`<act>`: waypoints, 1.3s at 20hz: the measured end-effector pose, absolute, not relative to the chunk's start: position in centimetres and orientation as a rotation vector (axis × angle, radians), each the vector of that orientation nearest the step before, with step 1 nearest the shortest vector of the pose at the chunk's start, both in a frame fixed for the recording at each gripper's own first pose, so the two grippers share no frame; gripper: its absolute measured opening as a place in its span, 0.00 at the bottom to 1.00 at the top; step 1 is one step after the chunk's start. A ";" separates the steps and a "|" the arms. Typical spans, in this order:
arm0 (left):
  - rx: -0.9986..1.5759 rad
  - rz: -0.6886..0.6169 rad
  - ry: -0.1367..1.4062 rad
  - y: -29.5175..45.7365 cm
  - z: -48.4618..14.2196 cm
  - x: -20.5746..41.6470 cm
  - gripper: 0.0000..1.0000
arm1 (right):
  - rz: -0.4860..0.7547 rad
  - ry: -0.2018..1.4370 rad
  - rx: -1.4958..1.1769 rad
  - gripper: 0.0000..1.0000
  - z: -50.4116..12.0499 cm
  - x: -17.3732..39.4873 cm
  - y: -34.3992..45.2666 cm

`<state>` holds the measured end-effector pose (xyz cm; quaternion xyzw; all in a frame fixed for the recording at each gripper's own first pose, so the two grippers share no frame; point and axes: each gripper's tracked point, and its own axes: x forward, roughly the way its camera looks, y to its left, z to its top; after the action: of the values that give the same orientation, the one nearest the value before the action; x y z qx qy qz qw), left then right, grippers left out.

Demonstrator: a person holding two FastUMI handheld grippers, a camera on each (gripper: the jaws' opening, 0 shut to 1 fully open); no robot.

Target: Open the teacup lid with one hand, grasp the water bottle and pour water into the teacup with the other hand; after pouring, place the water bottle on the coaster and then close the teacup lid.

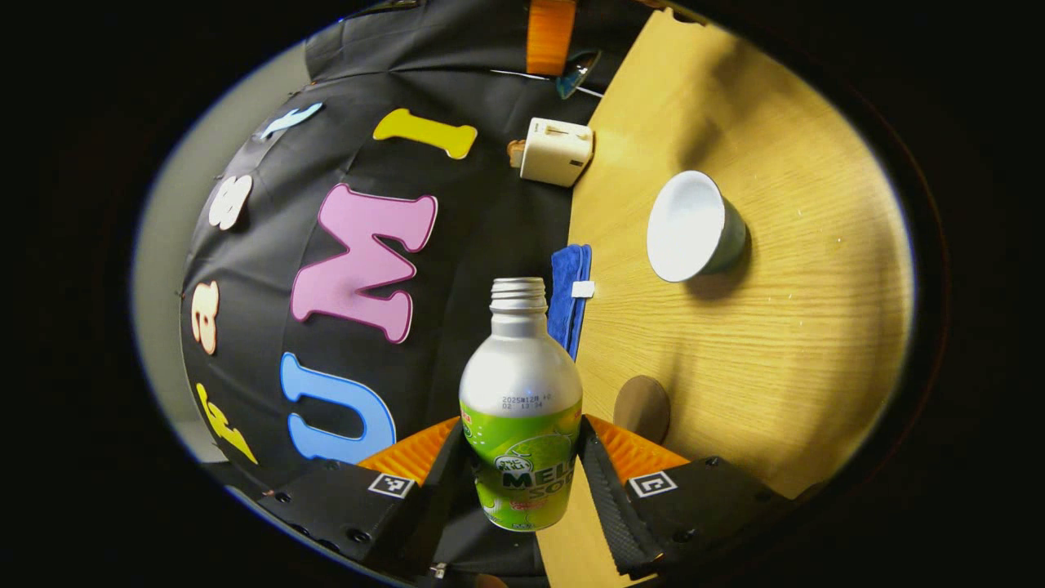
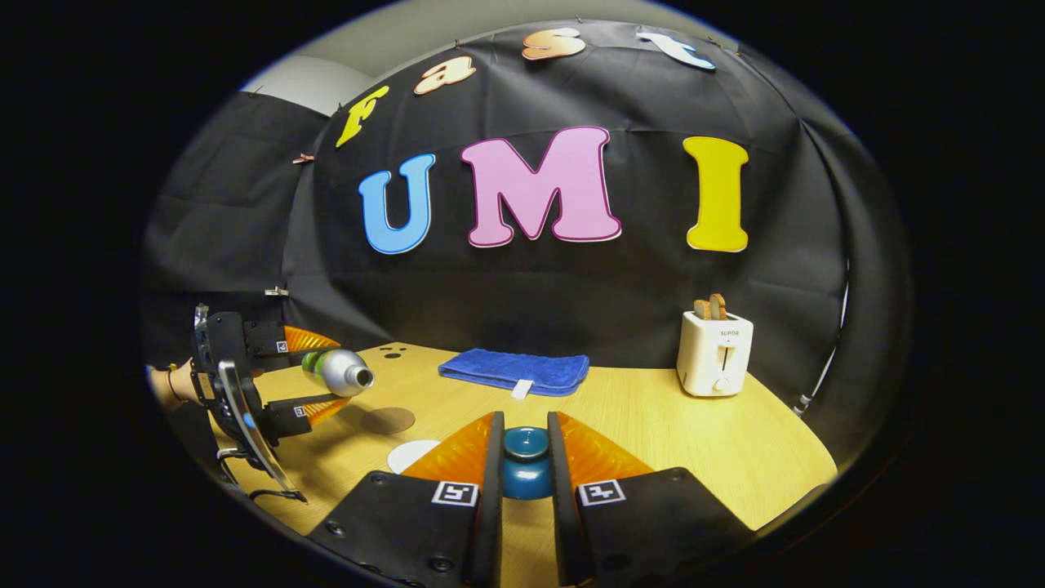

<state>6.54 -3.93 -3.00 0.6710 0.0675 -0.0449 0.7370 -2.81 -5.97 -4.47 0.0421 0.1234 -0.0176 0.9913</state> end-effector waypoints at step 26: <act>1.916 -0.190 0.169 -6.6 -5.0 8.7 0.80 | -0.047 0.221 0.107 0.30 -3.3 -3.5 -7.3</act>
<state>8.71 -6.62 -4.97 0.8157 0.0722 -0.0810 0.5682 -3.51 -7.27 -3.25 0.0535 0.1103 -0.0234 0.9922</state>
